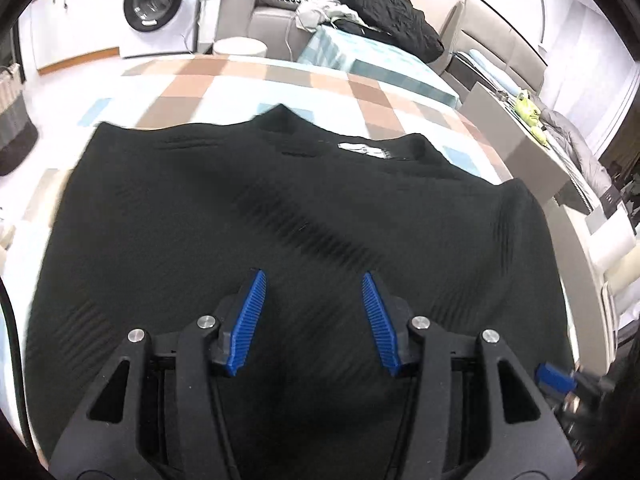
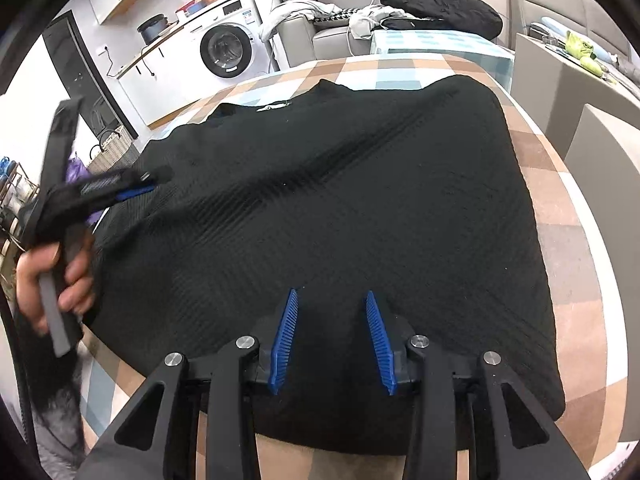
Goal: Fold small clothes
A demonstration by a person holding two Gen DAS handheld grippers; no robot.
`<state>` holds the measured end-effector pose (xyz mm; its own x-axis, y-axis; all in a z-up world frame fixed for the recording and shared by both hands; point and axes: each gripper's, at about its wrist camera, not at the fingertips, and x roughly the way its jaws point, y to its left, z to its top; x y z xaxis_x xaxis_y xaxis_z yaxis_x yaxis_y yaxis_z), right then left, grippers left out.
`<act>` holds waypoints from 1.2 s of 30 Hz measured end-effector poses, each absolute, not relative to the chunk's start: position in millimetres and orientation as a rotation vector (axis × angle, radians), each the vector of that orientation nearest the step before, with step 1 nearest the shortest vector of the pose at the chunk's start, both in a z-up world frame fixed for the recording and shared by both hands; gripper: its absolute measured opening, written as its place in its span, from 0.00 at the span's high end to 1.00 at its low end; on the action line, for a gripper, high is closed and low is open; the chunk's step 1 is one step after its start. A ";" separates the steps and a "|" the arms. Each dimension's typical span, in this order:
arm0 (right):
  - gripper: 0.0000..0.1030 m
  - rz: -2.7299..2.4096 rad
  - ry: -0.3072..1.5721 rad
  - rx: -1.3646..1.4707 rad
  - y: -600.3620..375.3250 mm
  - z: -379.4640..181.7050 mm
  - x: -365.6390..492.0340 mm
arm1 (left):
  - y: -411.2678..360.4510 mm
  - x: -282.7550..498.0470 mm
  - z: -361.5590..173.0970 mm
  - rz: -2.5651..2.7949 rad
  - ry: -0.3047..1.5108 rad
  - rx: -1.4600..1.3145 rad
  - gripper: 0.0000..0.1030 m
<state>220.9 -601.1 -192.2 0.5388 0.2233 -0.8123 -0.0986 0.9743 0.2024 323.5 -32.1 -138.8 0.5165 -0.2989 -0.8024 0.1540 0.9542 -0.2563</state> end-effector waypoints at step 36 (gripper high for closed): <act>0.48 0.101 0.924 0.180 -644.8 -168.7 199.2 | 19.2 279.8 -124.4 -0.183 0.929 -0.250 0.50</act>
<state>199.2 -644.8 -168.7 0.5992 0.1637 -0.7837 -0.0097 0.9803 0.1974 279.8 19.2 -124.4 0.5863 -0.2623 -0.7664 0.0481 0.9557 -0.2903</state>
